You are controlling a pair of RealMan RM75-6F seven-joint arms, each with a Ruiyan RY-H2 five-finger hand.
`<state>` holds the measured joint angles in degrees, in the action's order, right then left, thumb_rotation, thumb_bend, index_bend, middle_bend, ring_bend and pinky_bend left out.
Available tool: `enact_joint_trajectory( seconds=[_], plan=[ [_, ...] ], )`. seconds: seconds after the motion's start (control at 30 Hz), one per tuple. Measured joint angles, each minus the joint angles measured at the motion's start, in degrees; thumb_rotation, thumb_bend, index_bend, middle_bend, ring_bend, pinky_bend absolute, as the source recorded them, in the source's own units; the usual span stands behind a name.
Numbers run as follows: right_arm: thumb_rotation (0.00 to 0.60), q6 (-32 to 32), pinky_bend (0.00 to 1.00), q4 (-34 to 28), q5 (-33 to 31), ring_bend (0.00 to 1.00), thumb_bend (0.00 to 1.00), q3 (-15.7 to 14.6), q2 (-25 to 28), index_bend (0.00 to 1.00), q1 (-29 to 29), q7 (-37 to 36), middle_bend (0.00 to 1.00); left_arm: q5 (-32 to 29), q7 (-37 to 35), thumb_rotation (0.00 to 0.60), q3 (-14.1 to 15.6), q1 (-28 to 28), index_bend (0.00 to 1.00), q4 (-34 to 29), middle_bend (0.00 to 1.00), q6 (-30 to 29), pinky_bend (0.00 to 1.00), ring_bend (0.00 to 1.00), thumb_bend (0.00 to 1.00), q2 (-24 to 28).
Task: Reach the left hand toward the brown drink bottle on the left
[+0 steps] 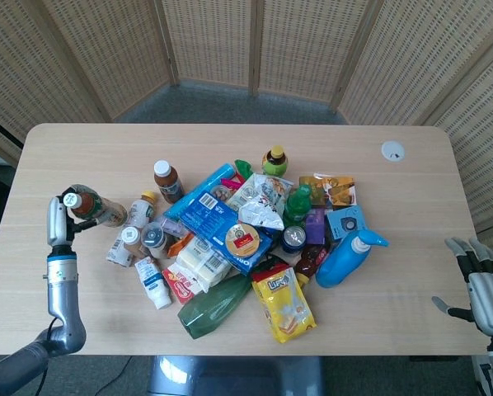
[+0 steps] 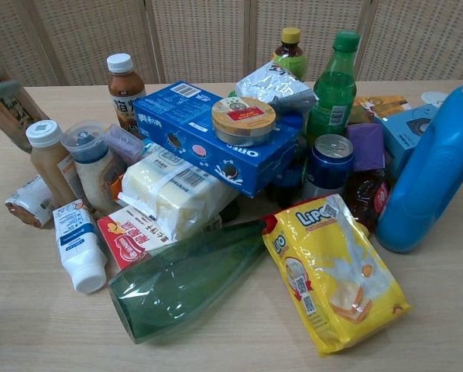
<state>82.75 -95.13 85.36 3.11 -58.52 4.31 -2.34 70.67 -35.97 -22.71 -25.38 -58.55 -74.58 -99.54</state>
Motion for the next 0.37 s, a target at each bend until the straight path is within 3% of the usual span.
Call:
enact_joint_trajectory(
  seconds=[0.37],
  plan=[
    [0.599, -0.20, 0.00, -0.66, 0.25, 0.00, 0.00, -0.23, 0.13, 0.00, 0.06, 0.58, 0.00, 2.13, 10.88, 0.600, -5.45, 3.15, 0.85, -32.99, 0.94, -8.30, 0.78, 0.84, 0.09, 17.11]
  ],
)
